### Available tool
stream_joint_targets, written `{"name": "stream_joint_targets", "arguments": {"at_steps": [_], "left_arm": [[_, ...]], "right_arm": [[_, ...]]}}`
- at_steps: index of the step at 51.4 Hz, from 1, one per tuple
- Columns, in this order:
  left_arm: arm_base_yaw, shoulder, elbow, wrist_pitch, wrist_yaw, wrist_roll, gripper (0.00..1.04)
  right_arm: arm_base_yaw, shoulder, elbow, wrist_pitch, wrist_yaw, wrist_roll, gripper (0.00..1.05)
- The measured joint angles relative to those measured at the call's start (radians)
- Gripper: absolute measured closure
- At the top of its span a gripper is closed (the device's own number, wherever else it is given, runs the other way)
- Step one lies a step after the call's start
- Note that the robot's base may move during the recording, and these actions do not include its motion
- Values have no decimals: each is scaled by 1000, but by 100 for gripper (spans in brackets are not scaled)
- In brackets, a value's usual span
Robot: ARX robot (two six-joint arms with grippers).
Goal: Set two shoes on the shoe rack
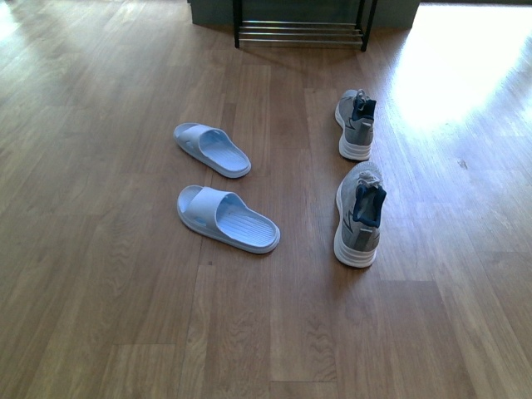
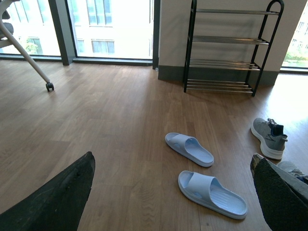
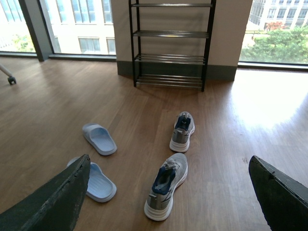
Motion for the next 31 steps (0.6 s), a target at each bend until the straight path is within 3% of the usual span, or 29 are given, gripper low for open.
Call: {"name": "stream_joint_targets", "arguments": {"at_steps": [31], "left_arm": [[0, 0, 0, 0, 0, 0, 9]], "right_arm": [[0, 0, 0, 0, 0, 0, 9]]}}
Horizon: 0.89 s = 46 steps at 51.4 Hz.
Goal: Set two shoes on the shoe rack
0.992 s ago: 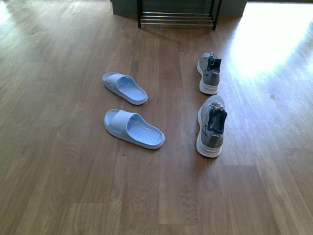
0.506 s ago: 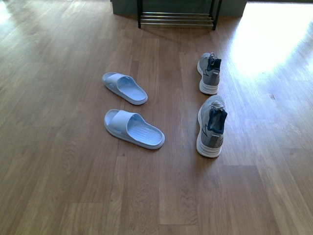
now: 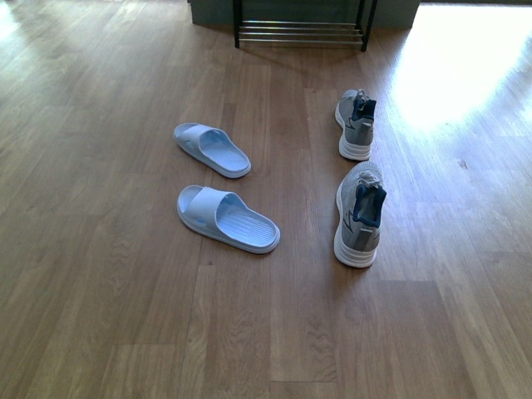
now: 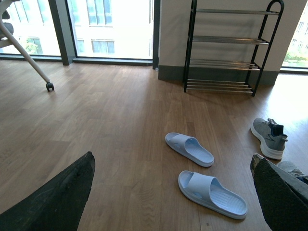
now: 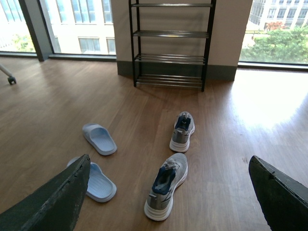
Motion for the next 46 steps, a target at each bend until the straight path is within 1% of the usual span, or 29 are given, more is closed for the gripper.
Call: {"name": "stream_joint_targets", "arguments": {"at_steps": [46], "left_arm": [[0, 0, 0, 0, 0, 0, 9]], "right_arm": [[0, 0, 0, 0, 0, 0, 9]]}}
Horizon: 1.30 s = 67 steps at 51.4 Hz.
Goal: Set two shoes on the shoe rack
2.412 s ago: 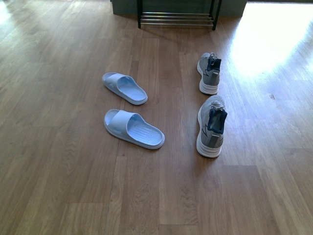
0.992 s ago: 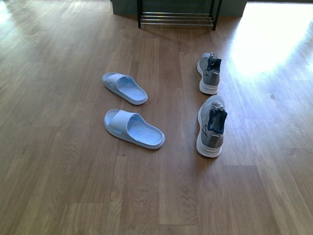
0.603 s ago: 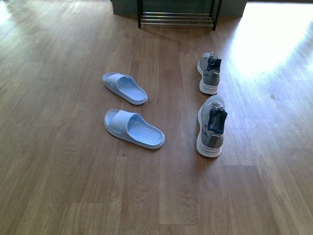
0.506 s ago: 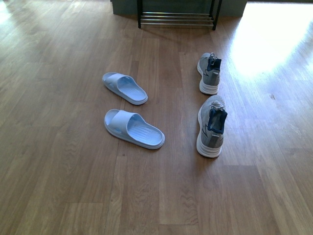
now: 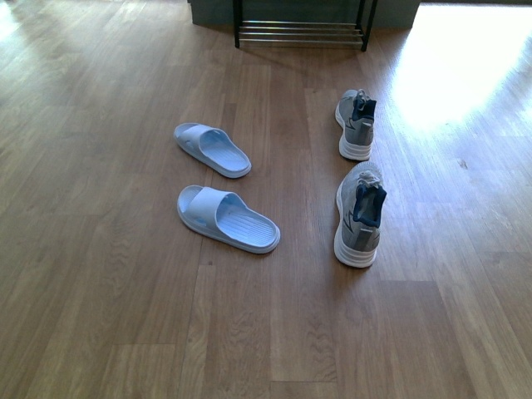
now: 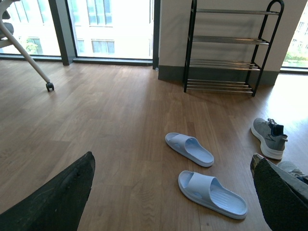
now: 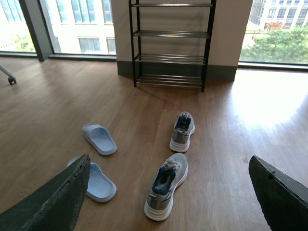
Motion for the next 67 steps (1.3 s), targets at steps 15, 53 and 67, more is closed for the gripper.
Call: {"name": "stream_joint_targets", "arguments": {"at_steps": [15, 53, 67], "left_arm": [[0, 0, 0, 0, -1, 0, 9], [0, 0, 0, 0, 0, 0, 9], [0, 0, 0, 0, 0, 0, 9]], "right_arm": [[0, 0, 0, 0, -2, 0, 9], [0, 0, 0, 0, 2, 1, 9], [0, 0, 0, 0, 0, 1, 9]]}}
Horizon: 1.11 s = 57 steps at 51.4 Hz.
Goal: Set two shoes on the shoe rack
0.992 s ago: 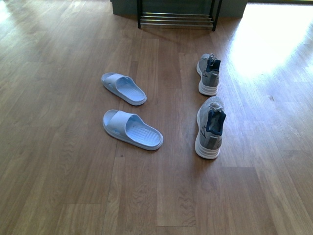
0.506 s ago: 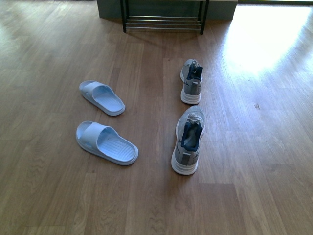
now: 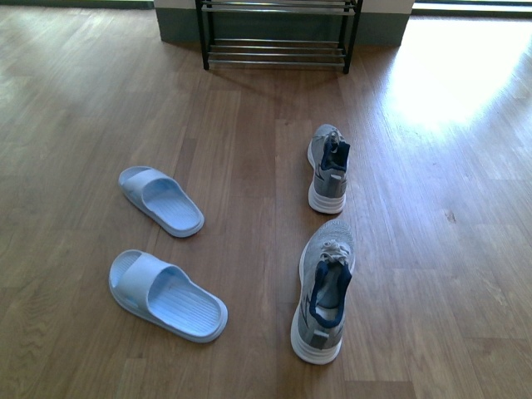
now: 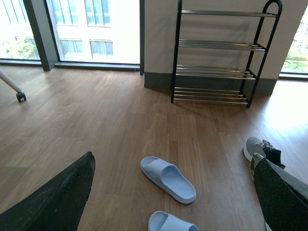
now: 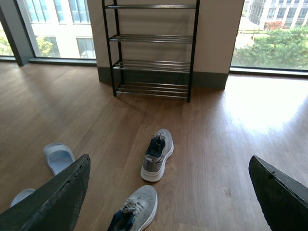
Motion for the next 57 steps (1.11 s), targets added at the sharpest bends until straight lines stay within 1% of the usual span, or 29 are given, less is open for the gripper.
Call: {"name": "stream_joint_targets", "arguments": {"at_steps": [51, 52, 53, 54, 55, 57], "left_arm": [[0, 0, 0, 0, 0, 0, 9], [0, 0, 0, 0, 0, 0, 9], [0, 0, 0, 0, 0, 0, 9], [0, 0, 0, 0, 0, 0, 9], [0, 0, 0, 0, 0, 0, 9], [0, 0, 0, 0, 0, 0, 9]], "right_arm": [[-1, 1, 1, -2, -7, 1, 9], [-24, 21, 12, -40, -89, 24, 9], [-50, 42, 24, -73, -143, 44, 9], [-93, 87, 31, -79, -256, 75, 9], [-122, 129, 35, -67, -317, 88, 9], [-188, 261, 42, 15, -429, 126, 9]]}}
